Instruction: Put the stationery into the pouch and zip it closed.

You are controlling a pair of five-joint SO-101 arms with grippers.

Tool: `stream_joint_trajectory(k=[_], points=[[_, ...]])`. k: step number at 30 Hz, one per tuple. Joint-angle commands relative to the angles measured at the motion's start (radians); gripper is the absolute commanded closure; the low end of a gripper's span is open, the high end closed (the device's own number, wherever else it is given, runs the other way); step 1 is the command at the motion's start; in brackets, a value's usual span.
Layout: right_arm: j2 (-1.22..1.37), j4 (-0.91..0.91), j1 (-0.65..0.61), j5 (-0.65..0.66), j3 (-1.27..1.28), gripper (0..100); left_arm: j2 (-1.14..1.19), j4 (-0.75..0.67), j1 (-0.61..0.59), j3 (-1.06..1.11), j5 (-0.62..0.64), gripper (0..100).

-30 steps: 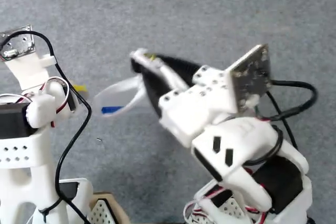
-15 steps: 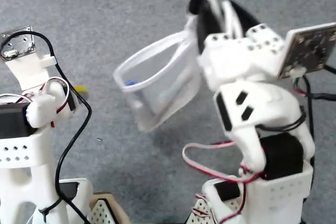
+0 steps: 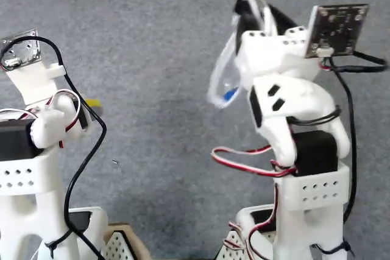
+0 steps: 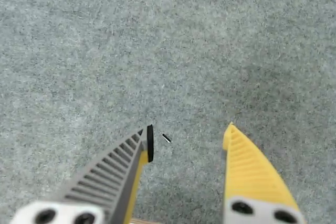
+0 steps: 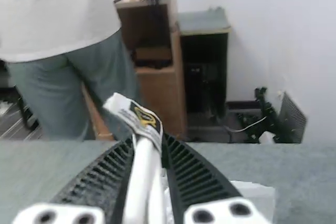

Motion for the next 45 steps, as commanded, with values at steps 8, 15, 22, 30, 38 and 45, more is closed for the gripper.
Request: stream_joint_trajectory(k=[8, 15, 22, 30, 38, 45], points=[[-0.005, 0.196, -0.328, -0.017, -0.174, 98.7, -0.014, 0.0, 0.015, -0.002, 0.003, 77], [-0.005, 0.311, -0.382, -0.017, -0.446, 98.7, -0.012, -0.002, 0.015, -0.002, 0.003, 77], [0.004, 0.285, -0.27, -0.009, -0.538, 98.7, -0.012, -0.002, 0.015, -0.002, 0.003, 77], [-0.004, 0.176, -0.157, -0.008, -0.341, 98.7, -0.012, 0.0, 0.018, -0.002, 0.003, 77], [0.002, 0.021, -0.029, -0.008, -0.154, 98.7, -0.023, 0.0, 0.142, -0.002, 0.002, 77], [0.005, 0.023, -0.014, -0.017, -0.122, 98.7, -0.02, 0.003, 0.217, -0.001, 0.002, 77]])
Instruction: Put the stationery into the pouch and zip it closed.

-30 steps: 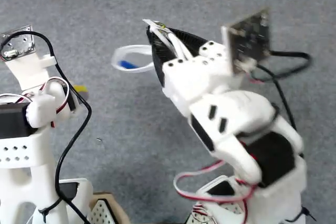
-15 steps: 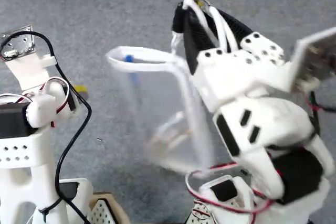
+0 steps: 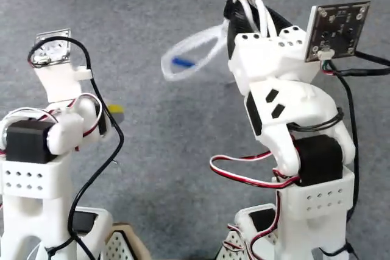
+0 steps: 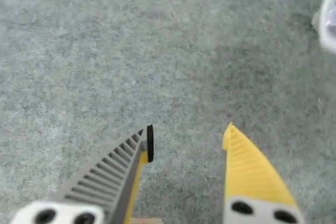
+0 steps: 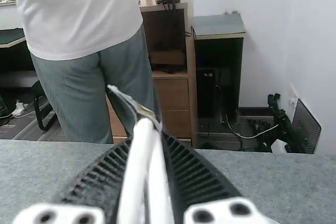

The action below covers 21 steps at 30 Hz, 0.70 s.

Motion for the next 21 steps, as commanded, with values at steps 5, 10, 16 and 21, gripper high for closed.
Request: stream_joint_trajectory(k=[5, 10, 16, 21], points=[[-0.002, -0.037, 0.071, -0.008, -0.007, 98.7, -0.015, 0.008, 0.039, -0.001, 0.002, 77], [-0.002, -0.043, 0.284, -0.008, -0.007, 98.7, -0.015, 0.02, 0.035, 0.012, 0.0, 77], [-0.01, -0.038, 0.499, -0.009, -0.012, 98.7, -0.017, 0.02, 0.035, 0.021, 0.0, 77], [-0.012, 0.031, 0.446, -0.011, 0.01, 98.7, -0.017, 0.017, 0.035, 0.021, 0.0, 77]])
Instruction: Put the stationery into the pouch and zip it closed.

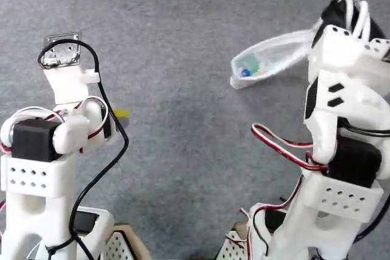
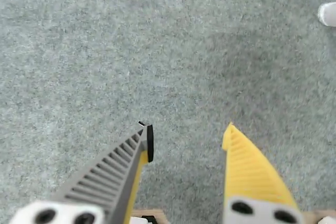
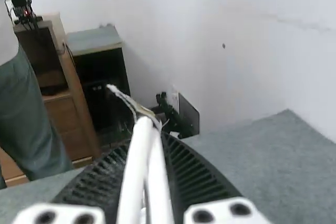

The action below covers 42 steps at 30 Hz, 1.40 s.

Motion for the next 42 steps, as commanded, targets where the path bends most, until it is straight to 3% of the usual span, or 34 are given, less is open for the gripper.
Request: stream_joint_trajectory(k=[1, 20, 31, 42], points=[[-0.01, 0.038, -0.078, -0.011, -0.001, 98.7, -0.017, 0.005, 0.004, -0.005, 0.0, 77], [-0.008, 0.152, -0.858, -0.003, -0.11, 98.7, -0.015, 0.002, 0.004, -0.005, 0.0, 77], [-0.001, 0.081, -0.802, -0.003, -0.275, 98.7, -0.011, 0.002, 0.004, -0.005, 0.0, 77], [-0.008, 0.147, -0.789, -0.003, -0.206, 98.7, -0.006, 0.002, 0.004, -0.005, 0.0, 77]])
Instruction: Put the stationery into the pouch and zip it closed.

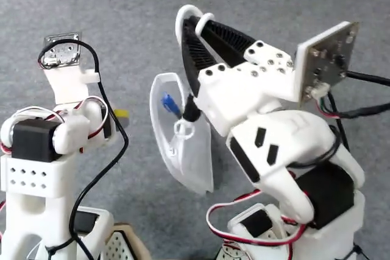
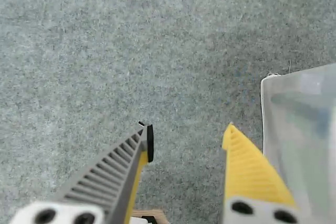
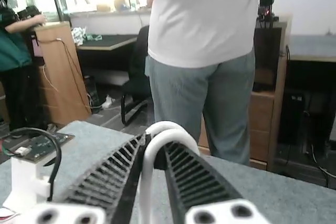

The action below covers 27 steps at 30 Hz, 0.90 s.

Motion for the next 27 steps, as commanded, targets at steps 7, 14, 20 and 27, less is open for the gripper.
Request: stream_joint_trajectory(k=[7, 14, 20, 27], points=[[-0.007, -0.034, 0.144, -0.003, -0.022, 98.7, -0.012, -0.003, 0.004, 0.033, 0.0, 77], [0.001, -0.106, 0.201, 0.002, -0.122, 98.7, -0.015, -0.041, 0.013, 0.067, 0.0, 77], [0.001, -0.176, 0.29, 0.089, -0.134, 98.7, -0.015, -0.041, 0.013, 0.065, 0.0, 76], [0.001, -0.25, 0.328, 0.089, -0.136, 98.7, -0.015, -0.043, 0.015, 0.062, 0.0, 76]])
